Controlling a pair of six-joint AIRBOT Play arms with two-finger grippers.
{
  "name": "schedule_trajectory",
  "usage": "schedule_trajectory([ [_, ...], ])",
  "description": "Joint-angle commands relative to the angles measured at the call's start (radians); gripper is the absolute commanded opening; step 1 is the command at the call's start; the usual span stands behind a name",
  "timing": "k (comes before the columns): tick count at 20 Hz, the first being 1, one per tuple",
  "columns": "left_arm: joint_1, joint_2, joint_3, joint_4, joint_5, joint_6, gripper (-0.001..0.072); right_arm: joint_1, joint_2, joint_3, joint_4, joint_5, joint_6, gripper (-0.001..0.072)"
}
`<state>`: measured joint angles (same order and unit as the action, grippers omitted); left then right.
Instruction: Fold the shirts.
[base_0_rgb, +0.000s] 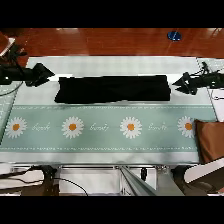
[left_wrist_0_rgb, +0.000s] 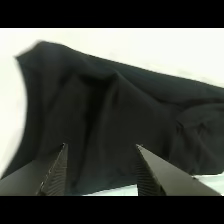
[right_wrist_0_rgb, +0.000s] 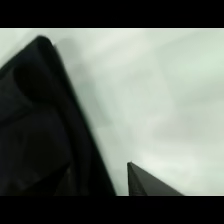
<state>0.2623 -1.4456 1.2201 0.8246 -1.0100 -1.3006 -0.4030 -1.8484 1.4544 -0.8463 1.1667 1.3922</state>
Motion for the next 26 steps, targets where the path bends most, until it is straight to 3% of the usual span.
schedule_trajectory([
  [1,-0.105,0.131,-0.160,-0.002,0.166,0.033,0.0508,0.065,-0.060,-0.005,0.057,0.002,-0.015,0.0411],
  [3,-0.163,0.120,-0.159,-0.002,0.172,0.033,0.0508,0.107,-0.072,-0.005,0.067,-0.005,-0.018,0.0410],
  [4,-0.188,0.114,-0.159,-0.002,0.185,0.033,0.0508,0.126,-0.072,-0.005,0.068,-0.007,-0.017,0.0373],
  [5,-0.213,0.107,-0.158,-0.003,0.197,0.033,0.0505,0.141,-0.071,0.006,0.071,0.009,-0.018,0.0204],
  [6,-0.235,0.101,-0.158,-0.007,0.199,0.033,0.0371,0.146,-0.065,0.024,0.079,0.040,-0.032,0.0019],
  [7,-0.249,0.098,-0.158,-0.010,0.196,0.033,0.0074,0.147,-0.044,0.042,0.080,0.076,-0.047,0.0018],
  [8,-0.269,0.098,-0.158,-0.010,0.199,0.035,0.0016,0.141,-0.001,0.047,0.065,0.099,-0.063,0.0018],
  [12,-0.405,0.091,-0.157,-0.048,0.286,0.035,0.0016,0.130,0.278,-0.007,-0.175,0.182,-0.058,0.0018],
  [14,-0.522,0.045,-0.124,-0.048,0.335,0.028,0.0016,0.130,0.464,-0.110,-0.206,0.172,-0.062,0.0018],
  [20,-0.855,-0.301,0.254,-0.048,0.259,-0.095,0.0016,0.131,0.994,-0.379,-0.182,0.144,-0.019,0.0018],
  [26,-1.109,-0.557,0.537,-0.124,0.137,-0.160,0.0016,0.131,1.154,-0.397,-0.123,0.163,0.021,0.0018],
])
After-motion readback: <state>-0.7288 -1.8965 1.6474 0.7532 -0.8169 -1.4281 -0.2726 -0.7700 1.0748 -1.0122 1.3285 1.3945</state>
